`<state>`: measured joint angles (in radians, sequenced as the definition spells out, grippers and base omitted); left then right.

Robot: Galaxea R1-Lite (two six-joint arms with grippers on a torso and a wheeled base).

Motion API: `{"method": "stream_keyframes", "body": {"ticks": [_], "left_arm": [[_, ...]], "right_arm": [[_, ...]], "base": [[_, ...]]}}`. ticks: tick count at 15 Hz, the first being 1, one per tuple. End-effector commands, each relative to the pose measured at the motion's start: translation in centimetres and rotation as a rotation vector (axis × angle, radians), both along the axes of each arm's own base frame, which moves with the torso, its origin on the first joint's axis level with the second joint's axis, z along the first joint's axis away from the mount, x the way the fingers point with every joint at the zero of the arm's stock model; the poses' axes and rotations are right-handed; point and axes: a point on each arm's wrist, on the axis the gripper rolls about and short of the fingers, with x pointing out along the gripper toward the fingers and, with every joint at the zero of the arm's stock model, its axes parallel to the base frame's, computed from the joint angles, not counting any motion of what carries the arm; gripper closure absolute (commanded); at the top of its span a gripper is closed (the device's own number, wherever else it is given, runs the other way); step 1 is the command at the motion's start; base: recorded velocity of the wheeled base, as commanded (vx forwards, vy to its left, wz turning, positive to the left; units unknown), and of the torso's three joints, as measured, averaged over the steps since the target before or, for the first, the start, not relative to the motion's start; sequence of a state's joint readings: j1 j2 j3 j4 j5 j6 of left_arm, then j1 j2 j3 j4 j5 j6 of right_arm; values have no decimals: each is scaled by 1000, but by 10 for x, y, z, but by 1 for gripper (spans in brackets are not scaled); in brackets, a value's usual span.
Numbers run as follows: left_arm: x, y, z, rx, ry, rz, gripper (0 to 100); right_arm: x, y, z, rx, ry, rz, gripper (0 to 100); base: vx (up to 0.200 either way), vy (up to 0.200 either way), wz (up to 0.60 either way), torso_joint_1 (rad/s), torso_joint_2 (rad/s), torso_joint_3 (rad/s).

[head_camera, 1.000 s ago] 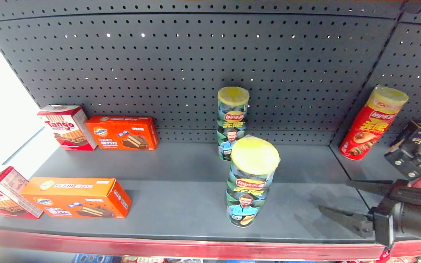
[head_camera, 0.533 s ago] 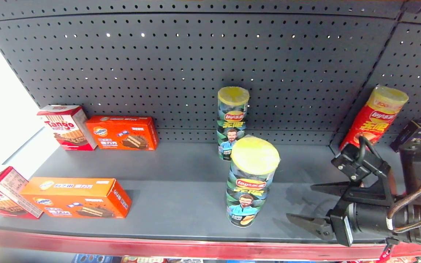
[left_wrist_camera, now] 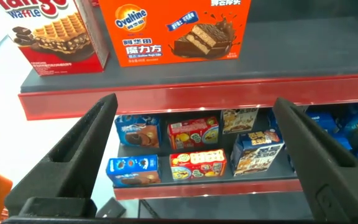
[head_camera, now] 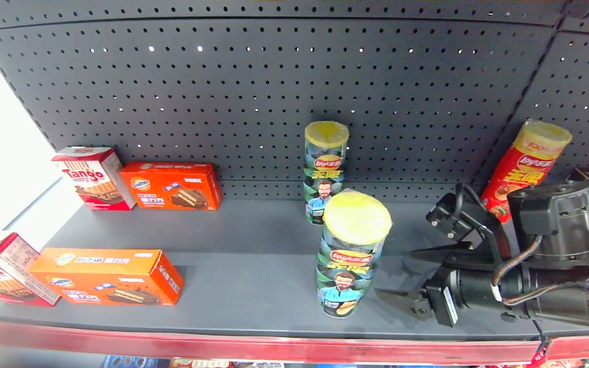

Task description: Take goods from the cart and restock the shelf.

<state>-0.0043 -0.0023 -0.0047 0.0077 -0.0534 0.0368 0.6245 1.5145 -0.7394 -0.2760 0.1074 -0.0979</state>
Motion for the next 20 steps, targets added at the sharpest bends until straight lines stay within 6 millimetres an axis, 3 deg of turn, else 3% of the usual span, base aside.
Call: {"method": "stream_keyframes", "body": {"ticks": [1,7,14,20], "left_arm": [[0,0,0,0,2,-1,0],[0,0,0,0,2,-1,0],[0,0,0,0,4,-1,0],[0,0,0,0,4,-1,0]], "right_arm": [[9,9,-4,-10,13,8,0],[17,19,-6,-14,15,19,0],[6,-3,-3,-8,8,-27,0],[16,-2,-4,-11,10,-46,0]], "base": [[0,0,0,0,0,0],[0,0,0,0,0,0],[0,0,0,0,0,0],[0,0,0,0,0,0]]}}
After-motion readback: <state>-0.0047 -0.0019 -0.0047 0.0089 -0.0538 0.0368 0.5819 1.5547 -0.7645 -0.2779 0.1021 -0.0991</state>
